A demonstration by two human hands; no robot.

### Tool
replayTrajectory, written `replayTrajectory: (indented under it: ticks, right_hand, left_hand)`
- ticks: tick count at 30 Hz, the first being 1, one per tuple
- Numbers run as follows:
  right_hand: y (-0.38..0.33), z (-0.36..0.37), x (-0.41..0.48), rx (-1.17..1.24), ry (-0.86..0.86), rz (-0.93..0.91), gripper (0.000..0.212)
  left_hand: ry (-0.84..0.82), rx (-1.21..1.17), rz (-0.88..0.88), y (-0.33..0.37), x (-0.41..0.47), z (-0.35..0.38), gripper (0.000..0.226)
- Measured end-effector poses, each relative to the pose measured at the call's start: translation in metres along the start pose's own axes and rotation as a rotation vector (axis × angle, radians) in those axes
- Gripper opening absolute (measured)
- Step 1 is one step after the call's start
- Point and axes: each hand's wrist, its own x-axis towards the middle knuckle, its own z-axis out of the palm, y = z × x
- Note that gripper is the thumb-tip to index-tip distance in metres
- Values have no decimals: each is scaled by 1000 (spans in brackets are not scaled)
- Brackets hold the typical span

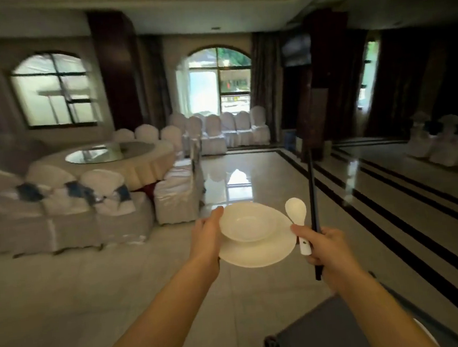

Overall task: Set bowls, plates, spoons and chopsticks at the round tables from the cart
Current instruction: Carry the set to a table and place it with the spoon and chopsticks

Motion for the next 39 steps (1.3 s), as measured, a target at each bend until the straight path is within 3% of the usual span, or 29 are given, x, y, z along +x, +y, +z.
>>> replayTrajectory:
  ticks: [4,8,17,23,28,39]
  right_hand:
    - [-8,62,-1,11,-251,-18,23]
    - [-3,122,-27,6,-484,-1,20]
    - [24,252,-172,13,-993,62,22]
    - [28,314,-333,14,-1318,118,21]
    - [29,339,-478,20,-1600,165,26]
    - [43,304,-811,-8,-1973,251,31]
  left_hand:
    - [206,-14,65,30,-21,-67,56]
    - [486,-28,110,45,-69,-136,52]
    - [970,-45,200,64,-253,-289,50]
    - [1283,-164,298,66,-425,-362,43]
    - [1508,-274,344,65,-574,-396,23]
    - [1874,-354,427,26,-897,-453,12]
